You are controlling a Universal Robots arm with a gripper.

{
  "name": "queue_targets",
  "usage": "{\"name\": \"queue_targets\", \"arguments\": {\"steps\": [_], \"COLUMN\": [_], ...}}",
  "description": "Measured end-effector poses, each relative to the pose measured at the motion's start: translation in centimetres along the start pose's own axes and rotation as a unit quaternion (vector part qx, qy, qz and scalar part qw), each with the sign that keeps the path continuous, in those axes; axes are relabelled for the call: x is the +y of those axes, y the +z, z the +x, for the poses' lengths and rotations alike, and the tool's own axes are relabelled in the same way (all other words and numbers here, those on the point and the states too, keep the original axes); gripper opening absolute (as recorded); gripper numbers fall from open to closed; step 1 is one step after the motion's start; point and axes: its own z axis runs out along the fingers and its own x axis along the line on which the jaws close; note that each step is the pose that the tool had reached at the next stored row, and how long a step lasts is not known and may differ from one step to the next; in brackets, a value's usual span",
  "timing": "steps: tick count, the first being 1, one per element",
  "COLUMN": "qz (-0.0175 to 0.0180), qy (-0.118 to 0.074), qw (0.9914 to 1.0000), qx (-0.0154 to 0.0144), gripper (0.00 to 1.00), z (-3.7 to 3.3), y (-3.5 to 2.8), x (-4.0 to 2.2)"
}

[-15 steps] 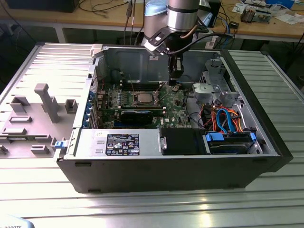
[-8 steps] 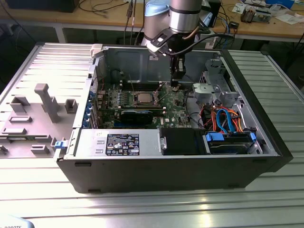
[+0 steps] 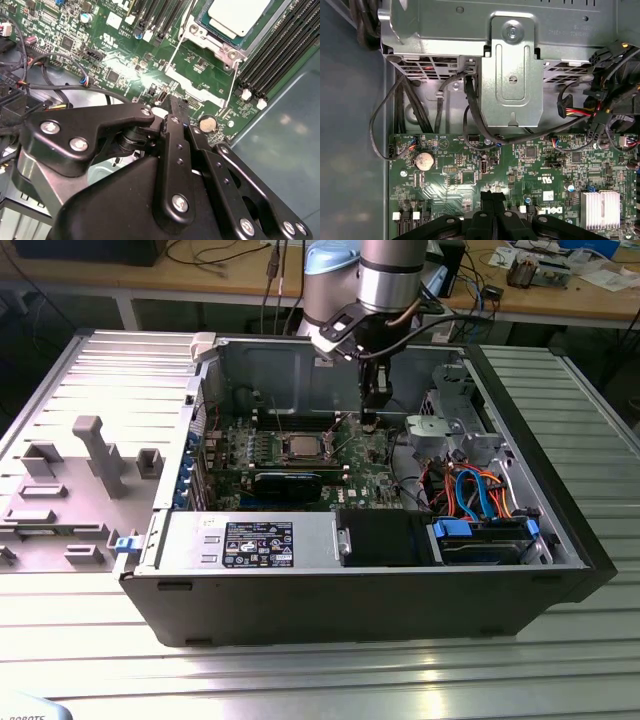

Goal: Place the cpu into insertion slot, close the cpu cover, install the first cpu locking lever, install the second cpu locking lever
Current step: 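Close the cpu cover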

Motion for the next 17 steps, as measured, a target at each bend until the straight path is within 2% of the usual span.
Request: {"name": "queue_targets", "arguments": {"steps": [10, 14, 17], "qz": [0.0024, 0.0068, 0.0078], "qy": [0.000, -0.001, -0.001], "qw": [1.00000, 0.99998, 0.99997], "qx": [-0.0016, -0.0016, -0.0015], "gripper": [0.11, 0.11, 0.11], "z": [0.38, 0.62, 0.70], "y": [1.18, 1.56, 1.73], "x": [0.06, 0.19, 0.21]}}
